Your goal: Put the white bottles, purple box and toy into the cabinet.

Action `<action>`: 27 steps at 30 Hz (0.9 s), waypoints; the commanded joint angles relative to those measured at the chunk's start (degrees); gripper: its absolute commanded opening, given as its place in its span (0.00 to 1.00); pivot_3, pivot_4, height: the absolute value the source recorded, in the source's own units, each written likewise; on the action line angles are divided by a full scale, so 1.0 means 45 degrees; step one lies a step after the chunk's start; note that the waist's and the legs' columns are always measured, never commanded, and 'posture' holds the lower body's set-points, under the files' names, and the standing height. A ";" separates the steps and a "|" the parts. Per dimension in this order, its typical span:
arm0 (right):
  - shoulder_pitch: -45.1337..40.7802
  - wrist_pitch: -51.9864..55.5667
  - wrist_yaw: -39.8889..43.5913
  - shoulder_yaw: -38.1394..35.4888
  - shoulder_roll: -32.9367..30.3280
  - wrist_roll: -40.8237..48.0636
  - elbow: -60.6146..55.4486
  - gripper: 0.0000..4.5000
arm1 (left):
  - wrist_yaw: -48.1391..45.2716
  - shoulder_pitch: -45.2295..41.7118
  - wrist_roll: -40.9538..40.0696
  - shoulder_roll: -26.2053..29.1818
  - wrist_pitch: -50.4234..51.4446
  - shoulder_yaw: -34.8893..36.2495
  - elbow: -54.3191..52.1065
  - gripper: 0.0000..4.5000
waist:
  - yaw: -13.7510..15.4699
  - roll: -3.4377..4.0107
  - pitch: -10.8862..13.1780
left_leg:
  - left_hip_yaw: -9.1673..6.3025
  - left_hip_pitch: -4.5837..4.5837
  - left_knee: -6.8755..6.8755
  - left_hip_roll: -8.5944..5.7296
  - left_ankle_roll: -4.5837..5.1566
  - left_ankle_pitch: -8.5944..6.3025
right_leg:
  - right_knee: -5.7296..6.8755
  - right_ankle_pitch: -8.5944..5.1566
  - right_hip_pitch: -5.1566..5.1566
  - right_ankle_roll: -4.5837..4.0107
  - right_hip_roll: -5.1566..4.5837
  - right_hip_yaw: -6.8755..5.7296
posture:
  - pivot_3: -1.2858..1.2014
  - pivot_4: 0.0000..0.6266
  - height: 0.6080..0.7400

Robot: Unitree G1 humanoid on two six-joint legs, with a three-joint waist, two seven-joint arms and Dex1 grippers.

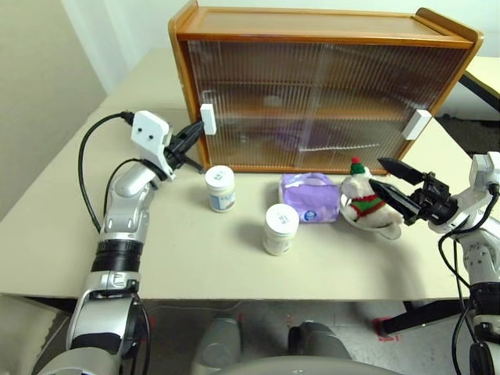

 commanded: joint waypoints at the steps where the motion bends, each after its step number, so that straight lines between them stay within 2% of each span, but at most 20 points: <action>1: -0.0073 -0.0207 0.0068 0.0130 0.0090 -0.0114 0.0156 1.00 | 0.0047 0.0418 -0.0027 0.0224 -0.0060 0.0222 -0.0264 0.01 | -0.0001 0.0000 0.0000 | -0.0002 0.0001 0.0000 0.0002 0.0000 0.0000 | 0.0001 0.0000 0.0000 0.0000 0.0000 0.0000 | 0.59 0.00 1.00; 11: 0.0046 -0.0174 0.0011 0.0052 0.0161 -0.0112 0.0102 1.00 | 0.0130 0.0287 0.0089 0.0222 -0.0066 0.0181 0.0007 0.01 | 0.0004 -0.0001 -0.0002 | -0.0008 0.0002 -0.0001 0.0006 -0.0001 0.0000 | 0.0003 0.0000 -0.0001 -0.0001 -0.0003 -0.0001 | 0.59 0.00 1.00; 27: 0.0656 0.0030 -0.0920 -0.0010 0.0269 0.0049 -0.1293 1.00 | -0.0382 -0.1481 0.0501 -0.0577 -0.0749 -0.0796 0.1899 0.01 | -0.0051 -0.0001 -0.0005 | 0.0019 -0.0001 0.0001 -0.0008 -0.0001 -0.0001 | 0.0001 -0.0001 -0.0003 -0.0001 0.0005 -0.0001 | 0.57 0.00 1.00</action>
